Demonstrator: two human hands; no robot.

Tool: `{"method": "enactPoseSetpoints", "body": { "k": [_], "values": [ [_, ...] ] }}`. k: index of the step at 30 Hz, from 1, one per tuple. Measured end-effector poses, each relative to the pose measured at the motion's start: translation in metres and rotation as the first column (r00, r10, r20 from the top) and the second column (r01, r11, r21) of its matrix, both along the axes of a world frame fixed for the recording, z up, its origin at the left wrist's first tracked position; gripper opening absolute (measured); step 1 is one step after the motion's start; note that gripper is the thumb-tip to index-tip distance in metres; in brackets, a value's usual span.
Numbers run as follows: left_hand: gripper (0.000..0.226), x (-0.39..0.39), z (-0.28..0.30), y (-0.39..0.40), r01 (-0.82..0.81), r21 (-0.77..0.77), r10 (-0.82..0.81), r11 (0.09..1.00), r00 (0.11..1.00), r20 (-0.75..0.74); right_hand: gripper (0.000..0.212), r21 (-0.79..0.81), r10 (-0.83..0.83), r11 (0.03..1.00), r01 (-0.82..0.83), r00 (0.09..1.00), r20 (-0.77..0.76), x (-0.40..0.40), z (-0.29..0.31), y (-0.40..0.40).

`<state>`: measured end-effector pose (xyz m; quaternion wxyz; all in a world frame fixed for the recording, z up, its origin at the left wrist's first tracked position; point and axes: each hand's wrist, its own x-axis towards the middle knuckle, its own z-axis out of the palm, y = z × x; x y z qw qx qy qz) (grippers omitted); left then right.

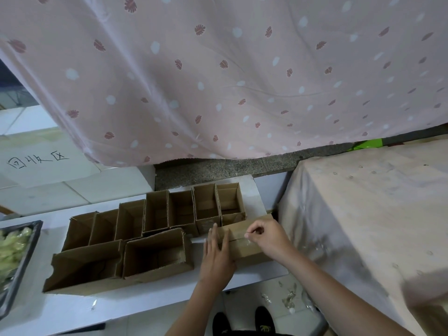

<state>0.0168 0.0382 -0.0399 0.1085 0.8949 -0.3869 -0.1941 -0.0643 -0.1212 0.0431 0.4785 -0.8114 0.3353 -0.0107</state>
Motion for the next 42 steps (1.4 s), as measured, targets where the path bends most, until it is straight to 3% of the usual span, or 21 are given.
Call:
{"method": "enactPoseSetpoints", "body": {
  "k": [2, 5, 9, 15, 18, 23, 28, 36, 42],
  "values": [
    [0.089, -0.004, 0.003, -0.006, 0.055, 0.009, -0.055, 0.998, 0.996, 0.068, 0.015, -0.039, 0.007, 0.999, -0.007, 1.0, -0.007, 0.001, -0.002, 0.004],
    [0.083, -0.009, 0.001, -0.015, 0.108, 0.046, -0.112, 0.993, 0.988, 0.105, 0.035, -0.059, 0.058, 0.996, -0.06, 0.997, -0.044, 0.001, -0.002, 0.007],
    [0.08, -0.009, -0.005, -0.019, 0.084, 0.083, -0.094, 0.993, 0.988, 0.119, 0.026, -0.098, 0.08, 0.991, -0.094, 0.988, -0.132, 0.003, -0.002, 0.004],
    [0.082, -0.016, -0.015, -0.019, 0.06, 0.044, -0.067, 0.997, 0.983, 0.17, 0.02, 0.27, -0.036, 0.96, 0.079, 0.987, -0.159, -0.005, -0.009, -0.003],
    [0.081, -0.017, -0.015, -0.02, 0.061, 0.054, -0.069, 0.997, 0.986, 0.153, 0.009, 0.336, -0.016, 0.94, 0.061, 0.991, -0.136, -0.009, -0.01, -0.004],
    [0.077, -0.024, -0.012, -0.027, 0.013, 0.111, -0.028, 0.994, 0.99, 0.136, 0.009, 0.099, 0.095, 0.992, -0.078, 0.978, -0.186, -0.009, -0.011, -0.01],
    [0.071, -0.03, -0.01, -0.038, -0.043, 0.102, 0.032, 0.994, 0.993, 0.112, 0.02, -0.186, 0.154, 0.961, -0.205, 0.954, -0.256, 0.0, -0.011, -0.011],
    [0.071, -0.03, -0.008, -0.041, -0.061, 0.127, 0.052, 0.99, 0.996, 0.071, 0.017, -0.214, 0.267, 0.925, -0.314, 0.938, -0.221, 0.004, -0.021, -0.017],
    [0.07, -0.031, -0.014, -0.039, -0.06, 0.13, 0.047, 0.99, 0.993, 0.106, 0.023, -0.164, 0.322, 0.928, -0.335, 0.941, -0.1, 0.012, -0.037, -0.012]
  ]
}}
